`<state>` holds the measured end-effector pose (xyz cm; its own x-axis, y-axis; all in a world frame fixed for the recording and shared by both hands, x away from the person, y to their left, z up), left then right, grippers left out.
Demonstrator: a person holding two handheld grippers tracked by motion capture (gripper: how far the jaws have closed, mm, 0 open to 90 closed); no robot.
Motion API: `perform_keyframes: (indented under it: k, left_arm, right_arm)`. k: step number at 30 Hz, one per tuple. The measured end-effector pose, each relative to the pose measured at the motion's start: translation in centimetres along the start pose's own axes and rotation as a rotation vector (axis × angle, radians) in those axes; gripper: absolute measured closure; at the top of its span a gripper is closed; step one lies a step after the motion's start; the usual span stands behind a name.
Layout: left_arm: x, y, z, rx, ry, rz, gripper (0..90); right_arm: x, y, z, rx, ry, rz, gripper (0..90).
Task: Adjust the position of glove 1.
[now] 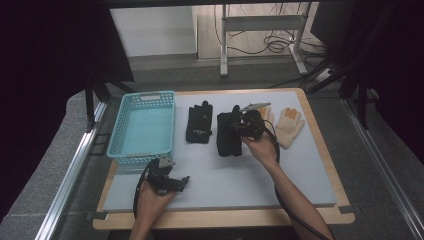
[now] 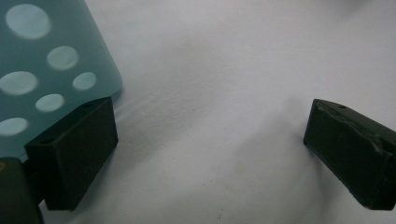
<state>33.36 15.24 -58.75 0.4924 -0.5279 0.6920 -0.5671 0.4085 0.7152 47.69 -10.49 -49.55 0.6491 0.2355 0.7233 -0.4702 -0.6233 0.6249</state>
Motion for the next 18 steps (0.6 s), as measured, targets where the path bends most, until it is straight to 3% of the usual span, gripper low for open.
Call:
perform_keyframes:
  k: [1,7,12,18]
  left_arm:
    - [0.0,0.0,0.0,0.0,0.0,0.0,3.2]
    - [0.0,0.0,0.0,0.001,-0.002,0.0,3.2]
    - [0.0,0.0,0.0,0.002,0.005,0.003,3.2]
    - [0.0,0.0,0.0,0.002,0.006,0.004,3.2]
  right_arm:
    - [-0.6,1.1,-0.6,0.006,0.004,0.005,81.6]
    - [-2.8,3.7,-2.4,0.012,0.012,0.021,81.5]
    - [-4.9,4.4,-3.6,0.035,-0.002,0.011,81.1]
    - [-8.4,4.5,-5.0,0.022,-0.037,0.008,81.1]
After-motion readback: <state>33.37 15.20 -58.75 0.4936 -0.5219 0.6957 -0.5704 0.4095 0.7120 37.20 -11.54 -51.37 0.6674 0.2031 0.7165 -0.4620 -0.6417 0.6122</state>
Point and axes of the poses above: each handheld gripper's, and its own axes: y roughly backward along the jaws, x roughly out of its top, z roughly to its right, the point moved 5 cm from there along -y, roughly forward along the jaws, and after that the axes turned 12 degrees about -y, right-handed, at the moved point
